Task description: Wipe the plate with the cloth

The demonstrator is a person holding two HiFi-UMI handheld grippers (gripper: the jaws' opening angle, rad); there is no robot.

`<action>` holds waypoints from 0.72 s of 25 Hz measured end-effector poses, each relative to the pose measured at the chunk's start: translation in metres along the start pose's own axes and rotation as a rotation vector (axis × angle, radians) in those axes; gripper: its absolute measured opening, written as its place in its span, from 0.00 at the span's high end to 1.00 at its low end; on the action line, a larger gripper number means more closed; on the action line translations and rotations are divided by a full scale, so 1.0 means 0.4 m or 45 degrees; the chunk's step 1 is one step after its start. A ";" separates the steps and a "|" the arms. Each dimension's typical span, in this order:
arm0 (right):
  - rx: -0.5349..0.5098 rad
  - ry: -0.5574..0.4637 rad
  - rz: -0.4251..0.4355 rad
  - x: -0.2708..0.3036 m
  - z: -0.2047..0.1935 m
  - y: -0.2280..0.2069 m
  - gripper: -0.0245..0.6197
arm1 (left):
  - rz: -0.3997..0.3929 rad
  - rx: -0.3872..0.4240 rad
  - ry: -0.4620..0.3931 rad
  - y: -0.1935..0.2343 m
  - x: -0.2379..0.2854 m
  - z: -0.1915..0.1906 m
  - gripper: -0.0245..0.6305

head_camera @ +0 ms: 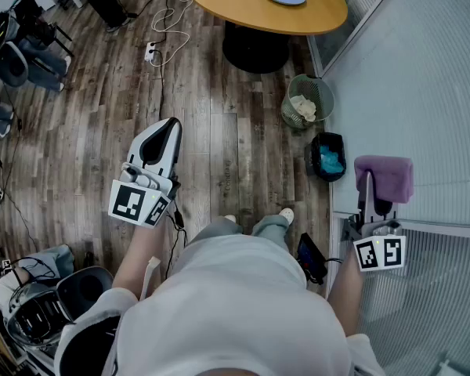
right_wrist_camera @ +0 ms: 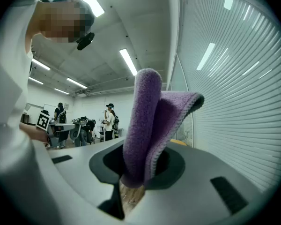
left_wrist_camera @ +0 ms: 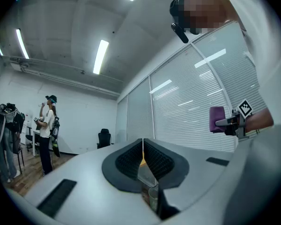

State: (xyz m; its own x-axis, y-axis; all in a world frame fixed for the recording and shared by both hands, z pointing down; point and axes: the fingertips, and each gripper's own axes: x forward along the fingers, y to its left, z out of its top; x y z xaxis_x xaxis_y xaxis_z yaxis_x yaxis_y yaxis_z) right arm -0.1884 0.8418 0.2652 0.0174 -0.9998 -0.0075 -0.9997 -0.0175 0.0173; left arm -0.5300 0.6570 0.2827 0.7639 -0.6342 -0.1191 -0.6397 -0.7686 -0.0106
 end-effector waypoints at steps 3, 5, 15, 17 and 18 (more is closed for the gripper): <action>-0.003 -0.011 0.041 0.016 -0.008 0.018 0.83 | -0.001 0.001 -0.001 -0.009 -0.006 -0.011 0.93; -0.002 -0.011 0.064 0.019 -0.012 0.032 0.83 | -0.001 0.000 0.000 -0.014 -0.014 -0.014 0.93; 0.037 -0.001 0.121 0.000 -0.018 0.081 0.83 | -0.024 -0.029 -0.007 -0.026 -0.042 -0.016 0.93; 0.052 -0.008 0.134 -0.003 -0.020 0.093 0.83 | -0.029 -0.027 -0.003 -0.026 -0.050 -0.019 0.93; 0.057 -0.015 0.139 -0.005 -0.018 0.098 0.83 | -0.030 -0.026 -0.001 -0.025 -0.055 -0.019 0.93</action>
State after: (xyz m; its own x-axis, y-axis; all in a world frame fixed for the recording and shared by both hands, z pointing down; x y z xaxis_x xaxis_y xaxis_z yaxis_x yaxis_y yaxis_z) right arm -0.2274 0.8430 0.2731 -0.0915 -0.9956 -0.0200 -0.9954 0.0920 -0.0261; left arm -0.5397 0.6777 0.2931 0.7786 -0.6159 -0.1201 -0.6197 -0.7848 0.0069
